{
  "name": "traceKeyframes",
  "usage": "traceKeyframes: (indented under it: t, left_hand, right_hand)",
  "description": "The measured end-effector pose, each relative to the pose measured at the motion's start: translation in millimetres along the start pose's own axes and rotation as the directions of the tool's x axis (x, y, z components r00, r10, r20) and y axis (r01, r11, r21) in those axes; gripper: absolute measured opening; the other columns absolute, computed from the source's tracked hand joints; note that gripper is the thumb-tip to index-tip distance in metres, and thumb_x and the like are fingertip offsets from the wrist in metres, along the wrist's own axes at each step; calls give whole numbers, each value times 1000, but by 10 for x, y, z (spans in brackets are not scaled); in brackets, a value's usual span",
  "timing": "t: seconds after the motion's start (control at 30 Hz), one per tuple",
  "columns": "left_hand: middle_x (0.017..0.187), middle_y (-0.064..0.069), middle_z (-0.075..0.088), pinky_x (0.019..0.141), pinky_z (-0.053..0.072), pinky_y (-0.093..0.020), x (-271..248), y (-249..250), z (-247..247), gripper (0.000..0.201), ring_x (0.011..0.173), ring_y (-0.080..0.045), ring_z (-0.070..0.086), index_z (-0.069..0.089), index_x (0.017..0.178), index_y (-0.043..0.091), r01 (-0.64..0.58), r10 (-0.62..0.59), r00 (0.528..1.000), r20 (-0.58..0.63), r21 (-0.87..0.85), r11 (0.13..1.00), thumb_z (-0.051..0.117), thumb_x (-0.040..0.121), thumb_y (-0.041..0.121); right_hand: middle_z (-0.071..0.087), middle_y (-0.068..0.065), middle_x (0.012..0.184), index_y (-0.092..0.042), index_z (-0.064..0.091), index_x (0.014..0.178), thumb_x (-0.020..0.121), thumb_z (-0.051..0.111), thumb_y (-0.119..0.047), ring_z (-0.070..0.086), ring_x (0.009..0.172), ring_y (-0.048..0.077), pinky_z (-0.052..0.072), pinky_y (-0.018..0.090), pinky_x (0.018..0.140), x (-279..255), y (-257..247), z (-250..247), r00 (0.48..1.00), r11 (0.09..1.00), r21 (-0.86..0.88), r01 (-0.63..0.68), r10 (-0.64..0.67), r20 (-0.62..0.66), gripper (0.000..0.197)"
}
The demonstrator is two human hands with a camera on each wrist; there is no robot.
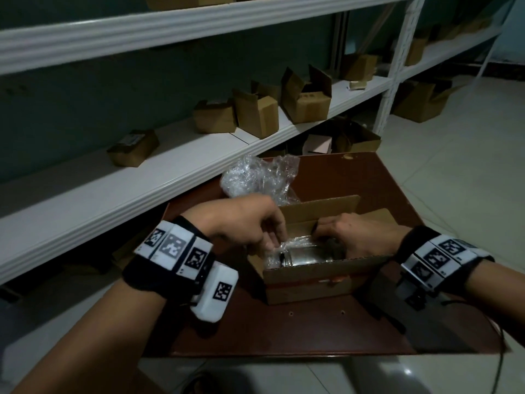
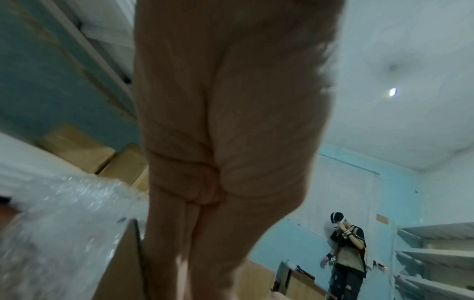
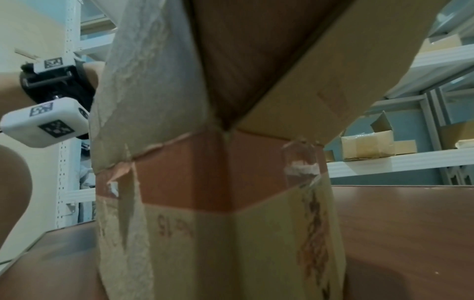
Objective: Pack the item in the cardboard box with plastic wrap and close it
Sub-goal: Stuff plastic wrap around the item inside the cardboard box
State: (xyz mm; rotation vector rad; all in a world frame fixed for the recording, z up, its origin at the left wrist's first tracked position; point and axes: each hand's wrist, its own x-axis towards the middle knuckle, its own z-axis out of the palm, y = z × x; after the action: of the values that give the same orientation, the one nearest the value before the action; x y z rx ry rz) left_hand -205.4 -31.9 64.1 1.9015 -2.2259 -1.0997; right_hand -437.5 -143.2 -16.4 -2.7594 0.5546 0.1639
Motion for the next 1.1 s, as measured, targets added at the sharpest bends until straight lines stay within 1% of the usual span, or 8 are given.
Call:
traceKeyframes:
  t: [0.1, 0.23, 0.4, 0.5, 0.67, 0.8, 0.93, 1.1]
  left_hand:
    - [91, -4, 81, 86, 63, -35, 14, 36, 5, 19, 89, -16, 78, 80, 103, 7, 24, -25, 1000, 5, 35, 999, 83, 84, 3]
    - [96, -5, 81, 92, 61, -44, 153, 37, 110, 23, 95, -21, 77, 81, 109, 10, 97, -104, 988, 112, 66, 993, 81, 86, 4]
    - [87, 4, 74, 64, 54, -26, 191, 193, 168, 19, 75, -12, 65, 79, 100, 10, 100, -155, 966, 207, 253, 962, 67, 93, -3]
    - [98, -2, 75, 70, 59, -34, 221, 241, 255, 22, 83, -18, 68, 79, 104, 6, 122, -181, 974, 134, 359, 925, 67, 89, -4]
    - [75, -4, 78, 67, 65, -37, 235, 194, 178, 17, 73, -20, 78, 76, 69, 7, 130, -108, 990, -93, 269, 954, 87, 70, -6]
    - [68, 12, 77, 73, 65, -30, 166, 192, 87, 22, 66, -2, 73, 85, 84, 13, 96, -102, 995, 16, 214, 972, 93, 68, 2]
    - [98, 6, 81, 83, 63, -31, 199, 136, 146, 22, 90, -10, 74, 85, 93, 16, 110, -147, 984, 96, 316, 942, 89, 75, 4]
    - [108, -5, 79, 83, 60, -37, 266, 210, 223, 21, 100, -24, 74, 80, 106, 8, 100, -182, 973, 144, 447, 889, 70, 90, 1]
  right_hand:
    - [57, -12, 123, -24, 60, 129, 68, 81, -60, 55, 107, 3, 43, 13, 89, 8, 4, -11, 1000, 1000, 2, 3, -3, 1, 74]
    - [56, -14, 122, -26, 60, 127, 65, 76, -69, 55, 107, 3, 49, 21, 92, -21, -21, -21, 1000, 1000, 2, 11, -11, 1, 77]
    - [55, -17, 120, -26, 60, 125, 67, 78, -65, 50, 100, -3, 41, 12, 85, -28, -17, -3, 999, 999, 26, 19, -19, -26, 72]
    - [56, -16, 119, -27, 60, 126, 67, 78, -65, 50, 99, -3, 39, 10, 83, -22, -17, 1, 999, 1000, 17, 16, -16, -31, 72]
    - [58, -12, 125, -23, 61, 129, 71, 79, -60, 57, 110, 6, 40, 12, 85, -42, -48, -38, 1000, 1000, -20, 5, -5, -26, 70]
    - [58, -10, 126, -23, 61, 129, 72, 79, -58, 57, 112, 7, 50, 24, 96, -51, -72, -59, 1000, 1000, 3, -1, 1, -9, 70]
    - [58, -8, 128, -20, 60, 130, 73, 79, -56, 56, 114, 9, 50, 25, 97, -59, -102, -69, 1000, 1000, 11, -12, 12, 0, 71]
    - [58, -9, 127, -21, 61, 130, 75, 79, -53, 56, 112, 7, 45, 17, 91, -56, -78, -44, 1000, 1000, 1, -9, 9, -17, 66]
